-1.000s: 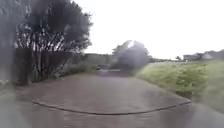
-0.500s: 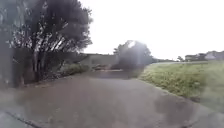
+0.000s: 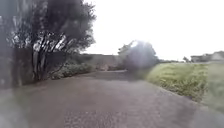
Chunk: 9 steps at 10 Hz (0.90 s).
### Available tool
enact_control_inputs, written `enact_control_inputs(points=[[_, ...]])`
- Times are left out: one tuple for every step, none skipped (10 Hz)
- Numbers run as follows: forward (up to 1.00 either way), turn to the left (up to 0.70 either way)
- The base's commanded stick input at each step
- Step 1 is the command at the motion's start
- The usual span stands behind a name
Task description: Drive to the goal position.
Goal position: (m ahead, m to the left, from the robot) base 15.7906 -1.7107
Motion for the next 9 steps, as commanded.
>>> enact_control_inputs(points=[[1.0, 0.0], [1.0, 0.0], [1.0, 0.0], [1.0, 0.0], [1.0, 0.0], [1.0, 0.0], [1.0, 0.0], [1.0, 0.0], [1.0, 0.0]])
